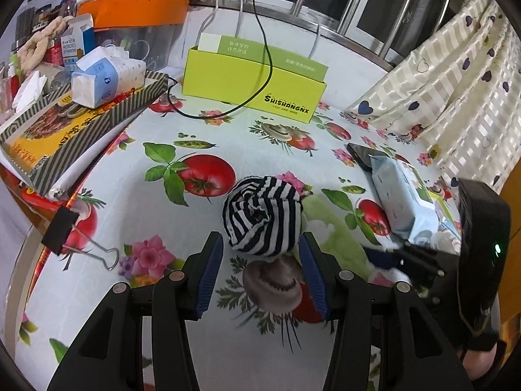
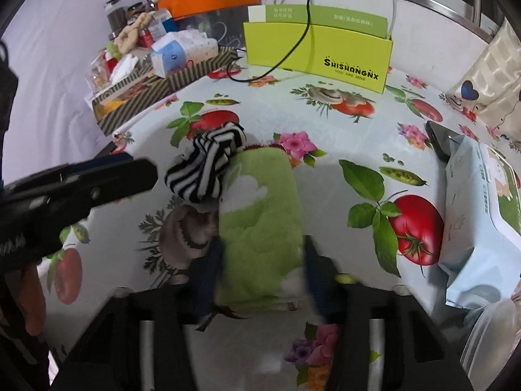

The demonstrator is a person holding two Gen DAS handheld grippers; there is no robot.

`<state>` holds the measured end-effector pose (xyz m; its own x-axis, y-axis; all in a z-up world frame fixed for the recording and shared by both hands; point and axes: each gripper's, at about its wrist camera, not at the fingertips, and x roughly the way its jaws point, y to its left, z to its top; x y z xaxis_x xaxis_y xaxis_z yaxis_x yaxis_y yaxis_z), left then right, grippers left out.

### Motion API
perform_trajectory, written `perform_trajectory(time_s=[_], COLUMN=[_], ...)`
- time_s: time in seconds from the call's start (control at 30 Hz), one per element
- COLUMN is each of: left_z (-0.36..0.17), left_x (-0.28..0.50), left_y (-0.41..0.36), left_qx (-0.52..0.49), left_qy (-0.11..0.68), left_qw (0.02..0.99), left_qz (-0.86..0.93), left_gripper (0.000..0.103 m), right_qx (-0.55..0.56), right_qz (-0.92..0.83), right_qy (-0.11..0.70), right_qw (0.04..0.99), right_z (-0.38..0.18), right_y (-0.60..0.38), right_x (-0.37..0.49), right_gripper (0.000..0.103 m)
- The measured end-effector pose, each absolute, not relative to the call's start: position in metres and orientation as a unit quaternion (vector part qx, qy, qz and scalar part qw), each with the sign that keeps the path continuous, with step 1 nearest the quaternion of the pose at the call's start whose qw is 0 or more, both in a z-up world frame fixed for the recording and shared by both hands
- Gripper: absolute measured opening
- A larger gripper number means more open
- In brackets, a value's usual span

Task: Organize soft objects
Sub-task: 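Grasp the black-and-white striped sock with the left gripper while the right grasps the green rabbit towel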

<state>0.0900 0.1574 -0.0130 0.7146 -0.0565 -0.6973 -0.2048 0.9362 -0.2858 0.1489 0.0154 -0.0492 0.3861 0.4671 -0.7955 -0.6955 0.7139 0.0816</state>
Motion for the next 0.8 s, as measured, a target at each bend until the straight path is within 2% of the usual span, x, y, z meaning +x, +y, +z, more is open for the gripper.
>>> perform_trajectory(time_s=[0.1, 0.47, 0.8], left_z=[-0.016, -0.033, -0.050], left_x=[0.098, 0.129, 0.148], left_y=[0.160, 0.154, 0.139], left_qx=[-0.180, -0.166, -0.123], left_qy=[0.376, 0.391, 0.413], left_qw=[0.908, 0.904, 0.901], left_qz=[0.042, 0.050, 0.058], left_gripper=[0.050, 0.050, 0.050], right_qx=[-0.137, -0.121, -0.118], right_qz=[0.349, 0.323, 0.328], right_qy=[0.418, 0.379, 0.373], right_qw=[0.828, 0.859, 0.860], right_z=[-0.045, -0.014, -0.008], right_y=[0.012, -0.019, -0.024], right_x=[0.145, 0.132, 0.126], right_gripper=[0.035, 0.035, 0.035])
